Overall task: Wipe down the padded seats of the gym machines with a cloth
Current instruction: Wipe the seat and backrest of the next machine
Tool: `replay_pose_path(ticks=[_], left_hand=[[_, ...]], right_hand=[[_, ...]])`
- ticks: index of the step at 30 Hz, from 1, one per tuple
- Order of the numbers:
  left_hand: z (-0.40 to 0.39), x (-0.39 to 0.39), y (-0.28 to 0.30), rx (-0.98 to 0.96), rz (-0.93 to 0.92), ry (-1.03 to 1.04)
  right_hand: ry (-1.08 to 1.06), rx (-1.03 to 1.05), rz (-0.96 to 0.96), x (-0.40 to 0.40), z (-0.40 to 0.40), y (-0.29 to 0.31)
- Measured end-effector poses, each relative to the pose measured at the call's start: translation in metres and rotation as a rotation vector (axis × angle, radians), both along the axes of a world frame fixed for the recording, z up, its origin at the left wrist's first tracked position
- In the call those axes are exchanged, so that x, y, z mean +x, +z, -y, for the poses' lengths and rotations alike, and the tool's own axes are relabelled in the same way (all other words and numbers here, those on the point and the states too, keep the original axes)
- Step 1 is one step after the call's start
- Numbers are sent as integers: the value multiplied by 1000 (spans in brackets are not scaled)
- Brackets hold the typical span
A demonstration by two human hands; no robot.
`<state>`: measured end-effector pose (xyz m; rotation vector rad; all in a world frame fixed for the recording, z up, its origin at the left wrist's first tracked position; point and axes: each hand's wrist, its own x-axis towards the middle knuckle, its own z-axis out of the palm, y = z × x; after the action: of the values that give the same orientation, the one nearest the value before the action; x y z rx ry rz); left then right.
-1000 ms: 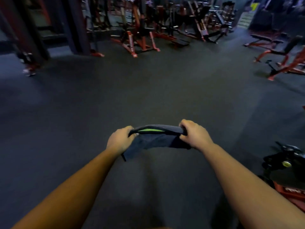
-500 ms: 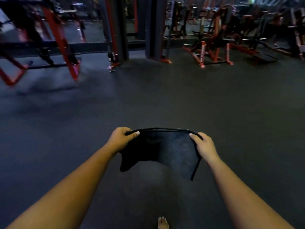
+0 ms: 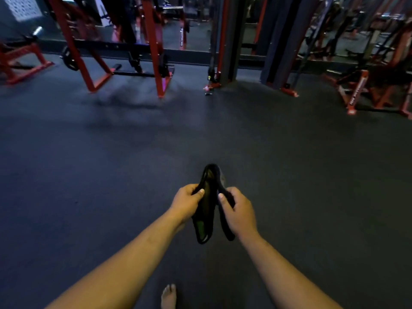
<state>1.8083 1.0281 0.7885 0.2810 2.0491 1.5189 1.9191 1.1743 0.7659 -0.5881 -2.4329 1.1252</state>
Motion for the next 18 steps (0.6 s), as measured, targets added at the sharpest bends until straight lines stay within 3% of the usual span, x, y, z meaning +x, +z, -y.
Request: replay_pose_path(ticks=[11, 15, 18], left_hand=[[-12, -194, 13, 204, 201, 93], [-19, -264, 21, 137, 168, 90], [-36, -312, 25, 159, 182, 60]], right_hand=[[398, 298, 113, -201, 0, -14], [445, 33, 63, -257, -23, -8], [144, -199, -24, -305, -48, -13]])
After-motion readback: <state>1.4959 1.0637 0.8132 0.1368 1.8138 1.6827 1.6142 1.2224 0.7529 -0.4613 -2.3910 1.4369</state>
